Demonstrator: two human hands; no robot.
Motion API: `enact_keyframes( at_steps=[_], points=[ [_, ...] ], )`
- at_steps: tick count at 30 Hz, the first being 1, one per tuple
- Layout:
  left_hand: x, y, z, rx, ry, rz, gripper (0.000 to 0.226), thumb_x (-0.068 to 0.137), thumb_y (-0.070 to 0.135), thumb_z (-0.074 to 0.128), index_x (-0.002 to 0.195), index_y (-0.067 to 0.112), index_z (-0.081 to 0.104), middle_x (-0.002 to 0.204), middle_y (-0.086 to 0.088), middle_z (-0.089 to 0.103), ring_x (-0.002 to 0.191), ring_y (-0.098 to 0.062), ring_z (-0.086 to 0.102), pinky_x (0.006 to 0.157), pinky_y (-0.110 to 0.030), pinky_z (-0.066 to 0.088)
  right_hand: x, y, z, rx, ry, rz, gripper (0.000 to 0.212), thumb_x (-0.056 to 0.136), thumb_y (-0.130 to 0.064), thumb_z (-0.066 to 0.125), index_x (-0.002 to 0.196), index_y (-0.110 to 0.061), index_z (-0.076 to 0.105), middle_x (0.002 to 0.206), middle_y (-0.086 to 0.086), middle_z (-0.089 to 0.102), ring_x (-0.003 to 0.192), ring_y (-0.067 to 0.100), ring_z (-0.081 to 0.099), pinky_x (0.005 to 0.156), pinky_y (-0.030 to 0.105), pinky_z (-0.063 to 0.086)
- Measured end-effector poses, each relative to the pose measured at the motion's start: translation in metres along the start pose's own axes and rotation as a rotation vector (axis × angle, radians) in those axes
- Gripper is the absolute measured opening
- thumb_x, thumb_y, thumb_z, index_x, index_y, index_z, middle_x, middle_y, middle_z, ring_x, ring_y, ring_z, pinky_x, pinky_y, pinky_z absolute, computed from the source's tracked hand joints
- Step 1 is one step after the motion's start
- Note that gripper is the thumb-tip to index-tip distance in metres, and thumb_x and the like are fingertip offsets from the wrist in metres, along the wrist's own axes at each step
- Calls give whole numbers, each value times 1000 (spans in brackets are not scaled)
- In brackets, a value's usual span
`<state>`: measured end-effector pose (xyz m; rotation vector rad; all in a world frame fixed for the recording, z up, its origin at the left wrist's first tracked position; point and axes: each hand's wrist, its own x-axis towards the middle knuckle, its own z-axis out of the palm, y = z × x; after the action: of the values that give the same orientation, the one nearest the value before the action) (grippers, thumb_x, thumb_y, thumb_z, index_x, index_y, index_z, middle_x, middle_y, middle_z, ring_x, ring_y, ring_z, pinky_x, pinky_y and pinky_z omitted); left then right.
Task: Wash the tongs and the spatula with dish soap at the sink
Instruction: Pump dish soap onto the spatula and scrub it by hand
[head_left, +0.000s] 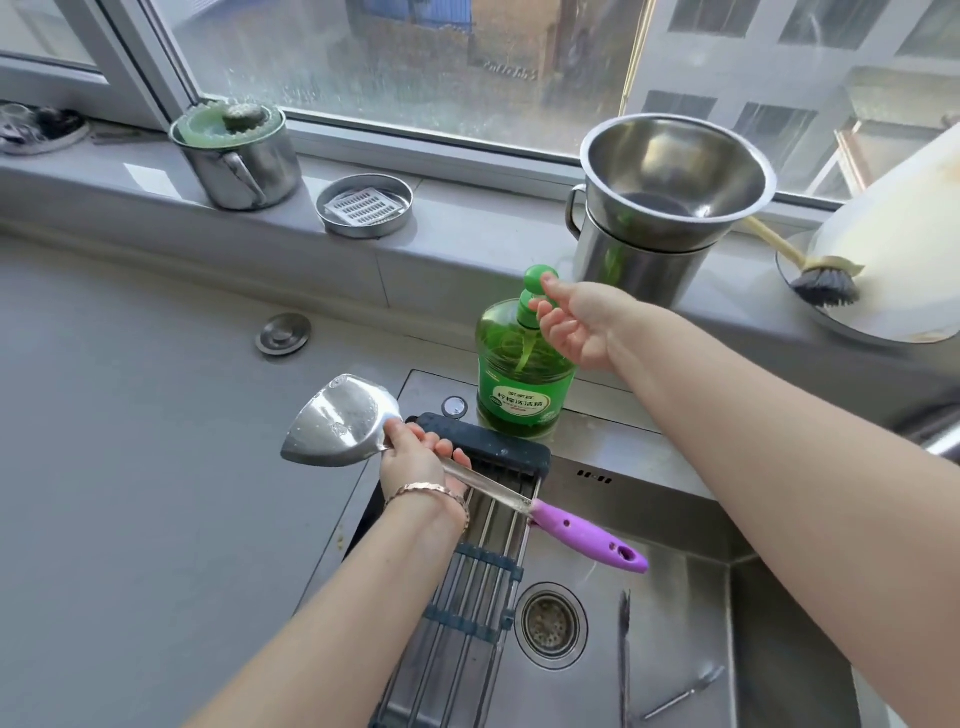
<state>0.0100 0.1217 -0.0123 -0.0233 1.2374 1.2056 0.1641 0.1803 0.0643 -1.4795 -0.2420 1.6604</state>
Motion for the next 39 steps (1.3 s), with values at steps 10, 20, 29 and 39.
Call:
enact_keyframes(
  at_steps=[10, 20, 29, 39],
  points=[
    [-29, 5, -8, -63, 37, -9, 43, 99, 36, 30, 61, 17, 25, 33, 7, 24, 27, -8, 24, 36, -17, 21, -100, 128, -45, -532, 130, -612, 31, 101, -17, 37, 103, -3, 64, 99, 13, 65, 86, 22, 65, 63, 12, 54],
    [-83, -16, -10, -95, -25, 52, 45, 97, 31, 32, 56, 17, 18, 29, 8, 13, 23, -9, 12, 33, -9, 12, -125, 212, -125, -1456, 575, -1094, 57, 99, -38, 25, 116, 3, 60, 112, 15, 67, 105, 30, 62, 99, 33, 31],
    [-103, -38, -25, -75, -68, 45, 46, 97, 32, 30, 57, 19, 15, 29, 8, 11, 23, -10, 11, 32, -10, 12, -144, 236, -142, -1571, 663, -1015, 73, 96, -55, 8, 126, 0, 45, 116, 14, 63, 116, 26, 46, 109, 36, 16],
    [-128, -55, -39, 4, -123, 54, 48, 99, 39, 32, 57, 17, 21, 32, 8, 14, 26, -8, 13, 32, -15, 14, -164, 227, -149, -1600, 569, -952, 58, 96, -57, 18, 65, -21, 51, 55, -6, 52, 49, 18, 54, 43, 26, 27]
  ],
)
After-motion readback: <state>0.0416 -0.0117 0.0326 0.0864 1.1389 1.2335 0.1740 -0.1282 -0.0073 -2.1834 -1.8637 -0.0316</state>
